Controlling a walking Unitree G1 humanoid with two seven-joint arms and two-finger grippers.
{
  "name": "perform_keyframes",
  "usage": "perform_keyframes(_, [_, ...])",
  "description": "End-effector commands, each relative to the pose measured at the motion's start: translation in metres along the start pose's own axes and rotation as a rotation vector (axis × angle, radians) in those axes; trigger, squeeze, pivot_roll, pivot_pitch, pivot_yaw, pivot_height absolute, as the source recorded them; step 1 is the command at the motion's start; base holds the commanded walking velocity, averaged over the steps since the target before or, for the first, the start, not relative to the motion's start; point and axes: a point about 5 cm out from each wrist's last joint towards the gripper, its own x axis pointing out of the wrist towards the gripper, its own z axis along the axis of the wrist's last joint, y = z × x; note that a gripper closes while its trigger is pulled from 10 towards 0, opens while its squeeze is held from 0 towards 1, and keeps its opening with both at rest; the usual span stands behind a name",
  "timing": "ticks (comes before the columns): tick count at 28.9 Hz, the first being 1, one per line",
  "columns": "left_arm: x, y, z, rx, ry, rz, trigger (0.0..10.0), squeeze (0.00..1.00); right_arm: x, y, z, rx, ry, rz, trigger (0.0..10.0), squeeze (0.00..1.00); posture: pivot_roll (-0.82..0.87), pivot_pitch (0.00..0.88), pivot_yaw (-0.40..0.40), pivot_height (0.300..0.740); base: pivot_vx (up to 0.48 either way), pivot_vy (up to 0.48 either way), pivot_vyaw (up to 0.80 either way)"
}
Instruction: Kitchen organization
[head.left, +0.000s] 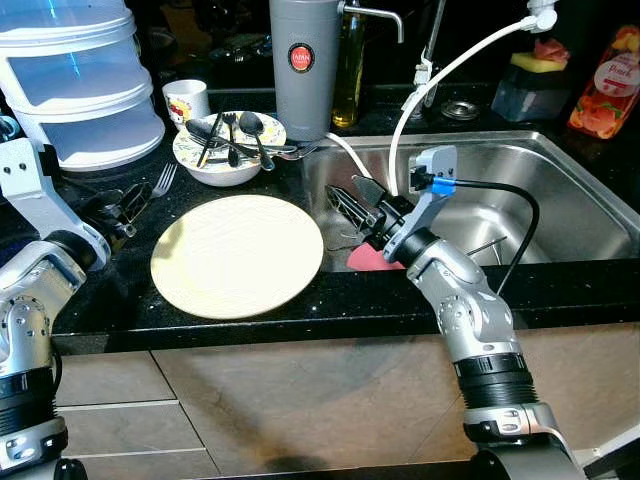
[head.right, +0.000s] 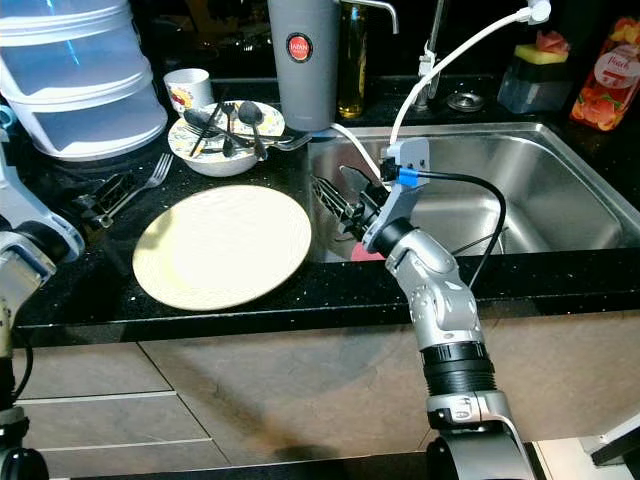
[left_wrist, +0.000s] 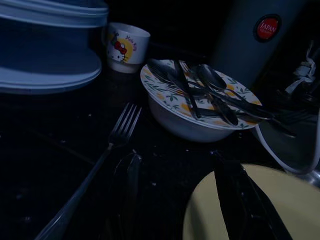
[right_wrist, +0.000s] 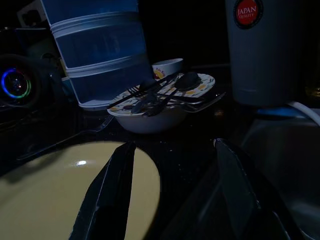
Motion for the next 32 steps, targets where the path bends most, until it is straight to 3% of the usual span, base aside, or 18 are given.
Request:
perform_keyframes(1, [-0.002, -0.004, -0.008, 0.01, 0.042, -0.037, 10.0, 0.0, 0.001, 0.003, 0.0, -0.004, -0.005, 0.013, 10.0, 0.0, 0.04, 0.127, 0.038, 0.74, 0.0, 0.0, 0.0])
perform_keyframes(8, [-0.006, -0.013, -0.025, 0.066, 0.153, -0.146, 10.0, 0.0, 0.001, 0.003, 0.0, -0.003, -0.005, 0.014, 10.0, 0.0, 0.04, 0.132, 0.037, 0.74, 0.0, 0.0, 0.0])
perform_keyframes(9, [-0.006, -0.014, -0.028, 0.065, 0.163, -0.154, 4.6, 0.0, 0.001, 0.003, 0.0, -0.002, -0.005, 0.013, 10.0, 0.0, 0.04, 0.132, 0.037, 0.74, 0.0, 0.0, 0.0])
perform_keyframes(10, [-0.006, -0.014, -0.03, 0.061, 0.169, -0.156, 4.6, 0.0, 0.001, 0.003, 0.0, -0.002, -0.005, 0.013, 10.0, 0.0, 0.04, 0.132, 0.037, 0.74, 0.0, 0.0, 0.0])
perform_keyframes(11, [-0.005, -0.014, -0.031, 0.06, 0.173, -0.153, 0.0, 0.0, 0.001, 0.003, 0.0, -0.002, -0.005, 0.013, 10.0, 0.0, 0.04, 0.133, 0.04, 0.74, 0.0, 0.0, 0.0])
perform_keyframes(13, [-0.005, -0.013, -0.031, 0.061, 0.175, -0.147, 0.0, 0.0, 0.001, 0.003, 0.0, -0.002, -0.006, 0.012, 10.0, 0.0, 0.04, 0.133, 0.04, 0.74, 0.0, 0.0, 0.0])
perform_keyframes(16, [-0.002, -0.006, -0.035, 0.133, 0.199, -0.094, 0.0, 0.0, 0.0, 0.003, 0.0, -0.004, -0.005, 0.009, 10.0, 0.0, 0.04, 0.133, 0.04, 0.74, 0.0, 0.0, 0.0])
perform_keyframes(17, [-0.002, -0.003, -0.037, 0.157, 0.214, -0.072, 2.2, 0.0, -0.001, 0.002, 0.0, -0.004, -0.005, 0.009, 10.0, 0.0, 0.04, 0.133, 0.04, 0.74, 0.0, 0.0, 0.0])
perform_keyframes(21, [-0.003, 0.001, -0.044, 0.2, 0.254, -0.056, 2.6, 0.0, -0.001, 0.002, 0.0, -0.004, -0.004, 0.008, 10.0, 0.0, 0.04, 0.138, 0.04, 0.74, 0.0, 0.0, 0.0])
perform_keyframes(25, [-0.006, 0.001, -0.062, 0.237, 0.322, -0.071, 2.2, 0.0, -0.001, 0.003, -0.002, -0.002, 0.002, 0.009, 10.0, 0.0, 0.03, 0.139, 0.039, 0.74, 0.0, 0.0, 0.0])
perform_keyframes(32, [-0.009, 0.0, -0.074, 0.286, 0.378, -0.079, 2.1, 0.0, -0.003, 0.002, -0.003, -0.005, 0.015, 0.0, 10.0, 0.0, 0.03, 0.142, 0.04, 0.74, 0.0, 0.0, 0.0])
